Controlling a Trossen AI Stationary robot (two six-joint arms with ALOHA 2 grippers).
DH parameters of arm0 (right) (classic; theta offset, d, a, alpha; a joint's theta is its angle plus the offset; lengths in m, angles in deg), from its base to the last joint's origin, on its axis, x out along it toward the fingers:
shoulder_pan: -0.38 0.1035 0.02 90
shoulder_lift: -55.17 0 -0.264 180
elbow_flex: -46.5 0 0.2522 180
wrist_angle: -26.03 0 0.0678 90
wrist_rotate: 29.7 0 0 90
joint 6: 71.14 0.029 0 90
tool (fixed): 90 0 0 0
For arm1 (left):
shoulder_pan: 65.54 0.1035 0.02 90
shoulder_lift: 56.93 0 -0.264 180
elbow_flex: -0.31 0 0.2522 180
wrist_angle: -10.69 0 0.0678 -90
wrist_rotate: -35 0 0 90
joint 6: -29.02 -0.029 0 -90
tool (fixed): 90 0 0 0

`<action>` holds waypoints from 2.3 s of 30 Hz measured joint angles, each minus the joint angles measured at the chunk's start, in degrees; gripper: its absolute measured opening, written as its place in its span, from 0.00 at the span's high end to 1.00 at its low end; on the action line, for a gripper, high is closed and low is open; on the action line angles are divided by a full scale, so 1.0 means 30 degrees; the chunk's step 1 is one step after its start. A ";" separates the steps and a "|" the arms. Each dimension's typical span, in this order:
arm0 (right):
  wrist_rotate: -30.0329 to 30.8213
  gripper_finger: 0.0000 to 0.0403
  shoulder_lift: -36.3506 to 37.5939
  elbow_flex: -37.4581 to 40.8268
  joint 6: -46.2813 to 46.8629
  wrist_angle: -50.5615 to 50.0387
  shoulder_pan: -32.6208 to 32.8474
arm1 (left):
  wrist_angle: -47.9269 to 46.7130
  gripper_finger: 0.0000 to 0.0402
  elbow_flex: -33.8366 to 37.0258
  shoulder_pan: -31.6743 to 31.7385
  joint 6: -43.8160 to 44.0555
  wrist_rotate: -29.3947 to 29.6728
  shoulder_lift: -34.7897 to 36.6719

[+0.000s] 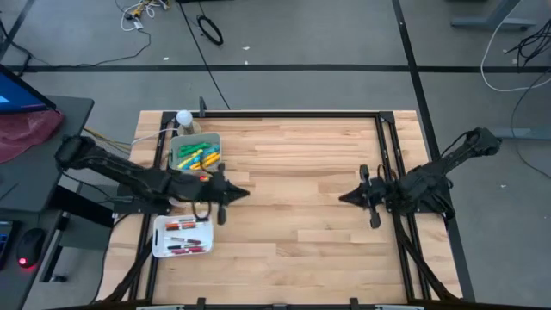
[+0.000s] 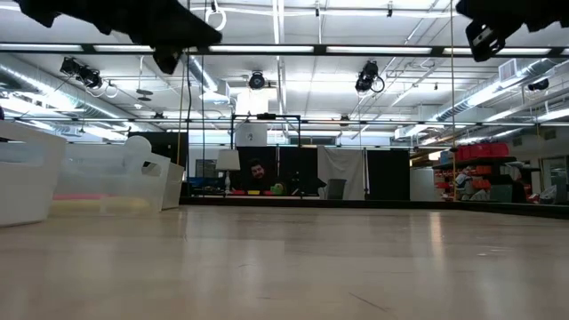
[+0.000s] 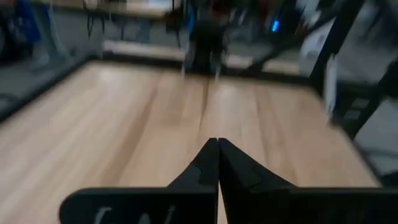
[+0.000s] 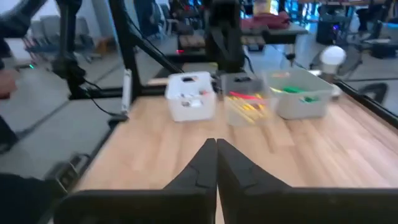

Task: Pick & Place Markers
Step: Return to Home Position

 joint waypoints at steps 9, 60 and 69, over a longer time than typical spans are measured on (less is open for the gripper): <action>-0.6637 0.99 0.4153 0.0000 -0.1385 -0.2320 -0.5582 | -0.0632 0.99 0.3974 0.1493 -0.0210 0.0123 0.9273; -1.6035 1.00 0.7844 0.7111 0.3524 0.2945 -1.4959 | -0.4668 0.99 1.0011 0.7471 -0.1522 -0.6732 2.0608; -1.1084 1.00 0.8720 0.7104 0.2538 -0.0346 -1.3430 | -0.4530 0.99 1.0026 0.7122 -0.1322 -0.6794 2.0612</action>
